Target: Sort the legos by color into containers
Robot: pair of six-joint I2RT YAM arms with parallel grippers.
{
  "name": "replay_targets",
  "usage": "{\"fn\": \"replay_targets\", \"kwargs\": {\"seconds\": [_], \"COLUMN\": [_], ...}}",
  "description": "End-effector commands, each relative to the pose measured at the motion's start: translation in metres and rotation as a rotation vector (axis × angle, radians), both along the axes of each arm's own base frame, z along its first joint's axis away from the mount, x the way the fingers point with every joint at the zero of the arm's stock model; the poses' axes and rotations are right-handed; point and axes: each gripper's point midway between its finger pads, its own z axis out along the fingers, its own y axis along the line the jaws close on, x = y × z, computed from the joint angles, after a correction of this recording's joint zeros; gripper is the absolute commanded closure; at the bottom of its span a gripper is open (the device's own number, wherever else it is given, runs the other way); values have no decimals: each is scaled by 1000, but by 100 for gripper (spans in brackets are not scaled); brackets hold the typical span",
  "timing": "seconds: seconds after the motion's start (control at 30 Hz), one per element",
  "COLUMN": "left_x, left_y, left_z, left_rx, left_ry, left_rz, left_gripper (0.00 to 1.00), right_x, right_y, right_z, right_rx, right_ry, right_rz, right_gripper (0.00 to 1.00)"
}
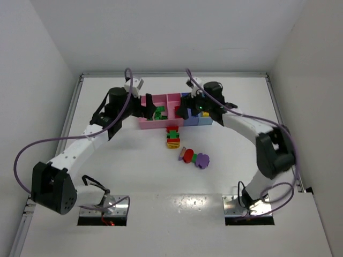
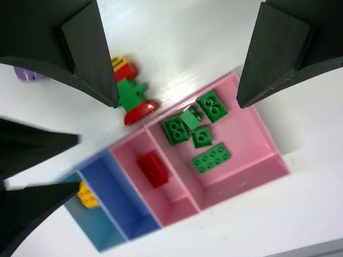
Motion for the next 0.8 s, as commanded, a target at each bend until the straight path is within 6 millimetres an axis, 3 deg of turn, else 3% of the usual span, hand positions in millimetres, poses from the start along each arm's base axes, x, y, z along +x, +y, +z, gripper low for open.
{"fn": "replay_targets", "kwargs": {"seconds": [0.0, 0.17, 0.37, 0.47, 0.77], "left_x": [-34, -66, -68, -68, -66], "left_y": [-14, -31, -35, -34, -36], "left_z": [19, 6, 17, 18, 4], "left_rx": [60, 71, 57, 63, 79], "left_ry": [-106, -56, -57, -48, -17], "left_rz": [-220, -425, -453, -444, -449], "left_gripper": [1, 1, 1, 1, 1], "right_x": [-46, -116, -172, -188, -187], "right_y": [-19, -61, -93, -100, -106], "right_z": [53, 3, -56, -80, -117], "right_rx": [-63, -325, -467, -492, -518], "right_ry": [-200, -170, -76, -49, 8], "right_rz": [182, 431, 620, 628, 596], "right_gripper": [25, 20, 18, 16, 10]}}
